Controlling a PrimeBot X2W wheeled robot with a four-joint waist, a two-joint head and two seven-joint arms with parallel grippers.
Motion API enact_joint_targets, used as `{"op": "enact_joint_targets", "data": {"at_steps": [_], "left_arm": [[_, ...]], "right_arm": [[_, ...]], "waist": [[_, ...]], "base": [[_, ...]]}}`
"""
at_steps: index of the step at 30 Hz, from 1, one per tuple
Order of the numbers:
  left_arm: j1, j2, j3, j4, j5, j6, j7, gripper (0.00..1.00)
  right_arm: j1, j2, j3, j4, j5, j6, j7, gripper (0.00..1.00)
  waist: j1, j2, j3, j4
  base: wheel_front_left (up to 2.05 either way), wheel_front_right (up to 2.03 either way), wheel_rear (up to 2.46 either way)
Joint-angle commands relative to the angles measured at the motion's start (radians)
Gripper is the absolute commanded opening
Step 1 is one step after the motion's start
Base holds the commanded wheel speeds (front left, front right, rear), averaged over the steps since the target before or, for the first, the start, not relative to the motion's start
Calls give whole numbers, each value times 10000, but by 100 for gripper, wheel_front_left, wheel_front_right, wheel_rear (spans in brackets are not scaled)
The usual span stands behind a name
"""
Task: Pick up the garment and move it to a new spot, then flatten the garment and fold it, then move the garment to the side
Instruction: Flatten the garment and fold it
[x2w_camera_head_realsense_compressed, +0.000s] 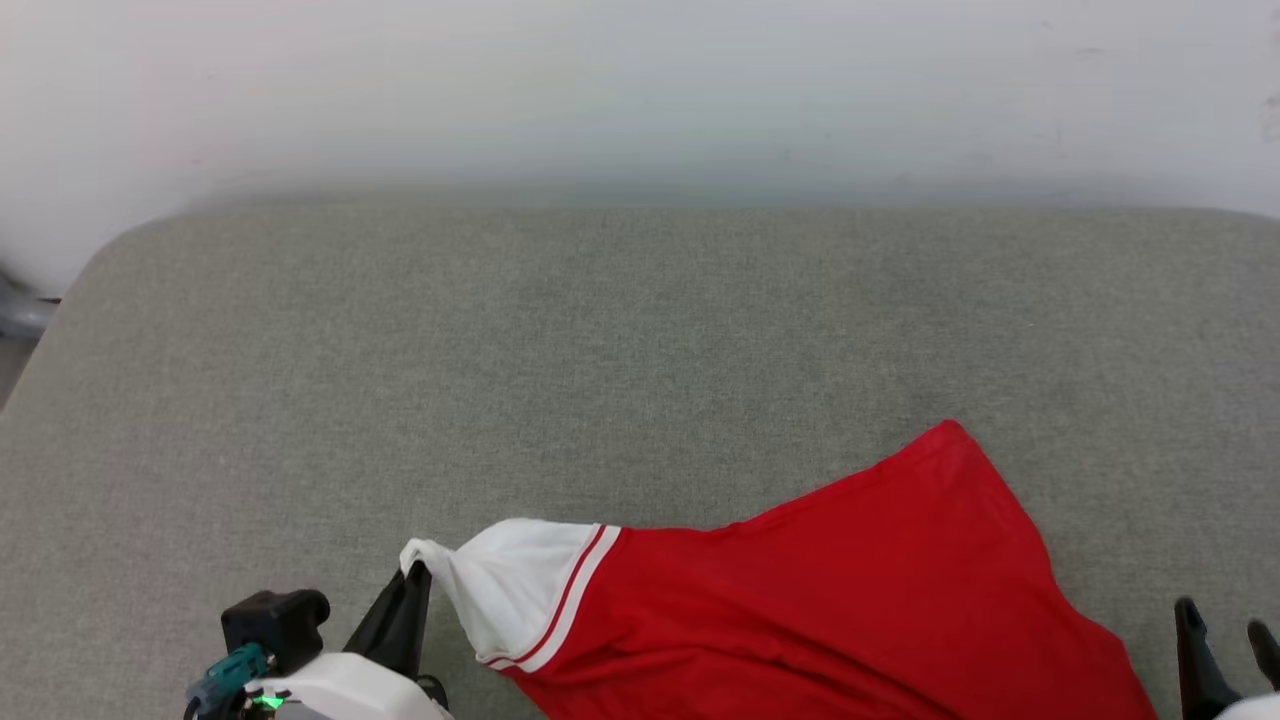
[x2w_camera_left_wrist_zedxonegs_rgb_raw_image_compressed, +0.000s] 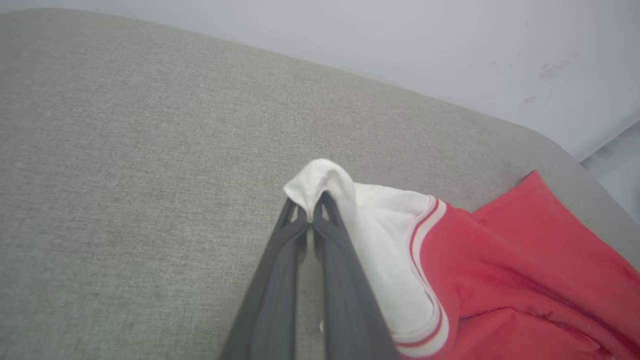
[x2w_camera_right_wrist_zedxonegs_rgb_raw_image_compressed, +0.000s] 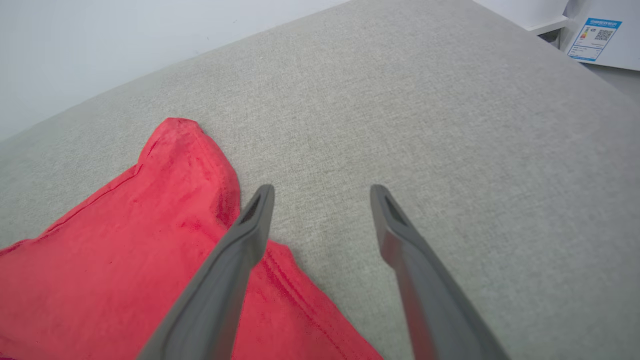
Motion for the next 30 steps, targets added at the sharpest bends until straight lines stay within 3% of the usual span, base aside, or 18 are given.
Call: {"op": "enact_joint_targets", "data": {"at_steps": [1,7,16,23,29,30], "left_arm": [[-205,14,7,-106,87,23,-62,0],[-716,3,-144,-419,290,-14,-61,0],[-1390,-261,-331,-771,552,-88,-403,0],[-1821,-499,-513,-703,617,-246,-616,0],[-2025,-638,-527,-483,552,-333,-762,0],[-2038,-654,-543,-427,548,-343,-778,0]], "right_arm": [[-332,-122,59,99,-63,-8,-103,100],[-2088,-1068,908,1040,55,-8,1085,100],[-4800,-2935,3071,2290,918,-8,4929,100],[-6193,-3858,4650,2584,1368,-8,5907,100],[-6471,-4222,6066,3408,2024,-4,6917,100],[-6401,-4215,6176,3651,2140,-4,7152,61]], "waist": [[0,0,165,105],[0,0,790,390],[0,0,1956,896],[0,0,2571,1256],[0,0,2922,1397],[0,0,2933,1410]], "base": [[0,0,0],[0,0,0],[0,0,0],[0,0,0],[0,0,0],[0,0,0]]}}
